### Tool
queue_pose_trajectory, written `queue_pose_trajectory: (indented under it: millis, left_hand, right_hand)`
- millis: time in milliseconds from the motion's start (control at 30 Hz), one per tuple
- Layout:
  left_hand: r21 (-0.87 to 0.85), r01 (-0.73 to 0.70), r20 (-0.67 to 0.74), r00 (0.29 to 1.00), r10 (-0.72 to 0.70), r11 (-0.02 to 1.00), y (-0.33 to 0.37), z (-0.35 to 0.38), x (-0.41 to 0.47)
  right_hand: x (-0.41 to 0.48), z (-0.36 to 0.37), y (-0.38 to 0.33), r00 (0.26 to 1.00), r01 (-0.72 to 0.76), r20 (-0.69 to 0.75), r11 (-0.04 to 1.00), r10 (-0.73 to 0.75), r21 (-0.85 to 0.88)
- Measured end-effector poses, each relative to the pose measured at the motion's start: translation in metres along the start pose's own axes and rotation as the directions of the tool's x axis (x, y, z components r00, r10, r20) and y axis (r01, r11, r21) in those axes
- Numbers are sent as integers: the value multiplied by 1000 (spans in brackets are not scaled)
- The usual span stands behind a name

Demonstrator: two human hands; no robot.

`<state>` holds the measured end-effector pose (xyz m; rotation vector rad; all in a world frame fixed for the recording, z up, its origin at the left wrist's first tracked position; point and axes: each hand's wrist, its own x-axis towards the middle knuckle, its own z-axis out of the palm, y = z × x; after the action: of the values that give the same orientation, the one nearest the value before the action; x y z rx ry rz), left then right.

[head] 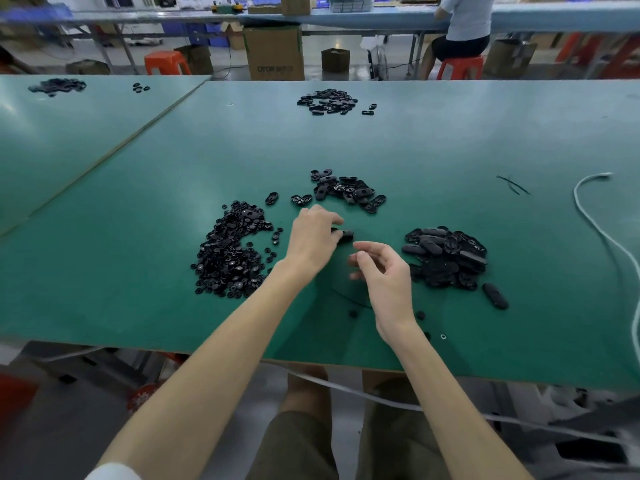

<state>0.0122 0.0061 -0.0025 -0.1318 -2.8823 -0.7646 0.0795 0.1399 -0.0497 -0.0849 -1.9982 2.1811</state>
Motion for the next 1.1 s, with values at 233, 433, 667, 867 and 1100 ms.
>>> queue_pose_trajectory:
  millis: [233, 433, 667, 867, 1100]
  left_hand:
    - [197, -127, -10, 991, 132, 972, -13, 6, -14]
    - [-4, 50, 91, 995, -50, 999, -9, -5, -12]
    - [-175, 99, 118, 990, -79, 980, -13, -9, -22]
    - [-357, 46, 58, 998, -27, 933, -15, -17, -34]
    - [-472, -66, 85, 989, 120, 879, -21, -26, -45]
  right_hand:
    - [0, 0, -1, 1000, -1, -5, 1000, 1, -17]
    - [-1, -1, -2, 1000, 0, -10, 1000, 0, -21]
    - [-1, -1, -2, 999, -2, -36, 1000, 1, -7]
    - [-1, -1, -4, 997, 9, -78, 999, -7, 33]
    - [-2, -1, -5, 1000, -8, 2, 1000, 8, 23]
